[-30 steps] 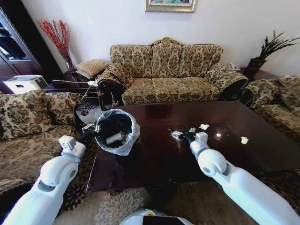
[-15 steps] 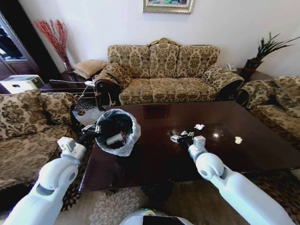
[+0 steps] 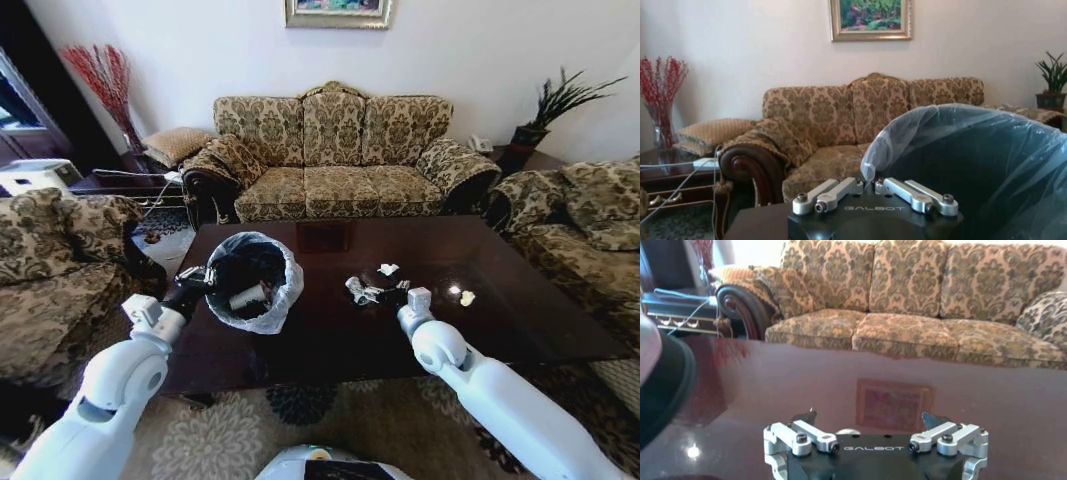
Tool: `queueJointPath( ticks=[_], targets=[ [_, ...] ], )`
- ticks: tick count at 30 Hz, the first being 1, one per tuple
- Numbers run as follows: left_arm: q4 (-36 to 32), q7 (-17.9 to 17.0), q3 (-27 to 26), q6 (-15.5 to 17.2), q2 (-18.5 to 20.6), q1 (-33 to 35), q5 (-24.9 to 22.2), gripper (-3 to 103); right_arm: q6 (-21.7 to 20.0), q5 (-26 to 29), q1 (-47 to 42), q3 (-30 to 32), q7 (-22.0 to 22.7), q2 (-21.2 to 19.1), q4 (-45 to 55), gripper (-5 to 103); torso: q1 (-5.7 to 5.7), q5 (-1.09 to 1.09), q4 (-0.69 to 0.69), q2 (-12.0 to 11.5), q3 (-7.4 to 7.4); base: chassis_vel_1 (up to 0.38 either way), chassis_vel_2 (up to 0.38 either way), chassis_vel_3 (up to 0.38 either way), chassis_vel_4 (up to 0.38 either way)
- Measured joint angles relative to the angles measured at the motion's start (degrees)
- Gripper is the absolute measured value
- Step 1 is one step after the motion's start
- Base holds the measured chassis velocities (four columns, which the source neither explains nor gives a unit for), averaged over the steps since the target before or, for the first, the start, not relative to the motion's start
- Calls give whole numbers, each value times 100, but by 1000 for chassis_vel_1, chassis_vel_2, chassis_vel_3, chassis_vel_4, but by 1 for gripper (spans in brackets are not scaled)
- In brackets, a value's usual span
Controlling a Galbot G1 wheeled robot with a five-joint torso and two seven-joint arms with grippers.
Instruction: Move to the front of the table and place the trash on the table into the trash bin.
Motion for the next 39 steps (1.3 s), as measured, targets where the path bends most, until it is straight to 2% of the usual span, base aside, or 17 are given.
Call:
queueJointPath(
  ticks=[5,7,15,21,24,25,28,29,33,35,36,39],
  targets=[
    [-23,-3,-13,-7,5,43,18,1,357,12,341,-389,-243,200,-622,100,1,-13,-1,0,0,24,26,-33,-23],
    [-57,-10,-21,-6,4,70,25,1,467,9,491,-569,-312,400,-980,100,1,-8,3,0,0,63,72,-27,-21],
    [-97,-4,-50,-7,30,89,25,1,480,-16,503,-653,-248,904,-1648,100,0,-5,-7,0,0,8,9,-3,-2],
    [-67,-2,-64,-7,29,85,24,1,466,-127,512,-668,-278,1057,-1925,103,1,-7,-3,0,0,0,0,0,0],
    [-36,0,-64,-10,14,76,22,1,464,-220,539,-706,-333,1165,-2138,90,1,-7,-2,0,0,0,0,0,0],
    [-36,0,-64,-10,14,76,22,1,464,-220,539,-706,-333,1165,-2138,90,1,-7,-2,0,0,0,0,0,0],
    [-19,13,-64,-14,20,61,13,1,456,-233,537,-713,-325,1266,-2255,80,1,-5,-4,0,0,0,0,0,0],
    [-19,13,-64,-14,20,61,13,1,456,-233,537,-713,-325,1266,-2255,80,1,-5,-4,0,0,0,0,0,0],
    [-10,14,-70,-15,39,34,2,1,458,-285,519,-720,-299,1313,-2354,58,1,-6,-3,0,0,0,0,0,0],
    [-10,14,-70,-15,39,32,1,1,459,-288,518,-722,-296,1313,-2353,58,1,-6,-3,0,0,0,0,0,0],
    [-4,17,-70,-16,39,26,0,1,464,-296,511,-735,-268,1300,-2315,49,1,-5,-3,0,0,0,0,0,0],
    [7,20,-64,-18,36,15,-1,1,467,-300,511,-742,-227,1277,-2244,49,0,-6,-3,0,0,0,0,0,0]
  ],
)
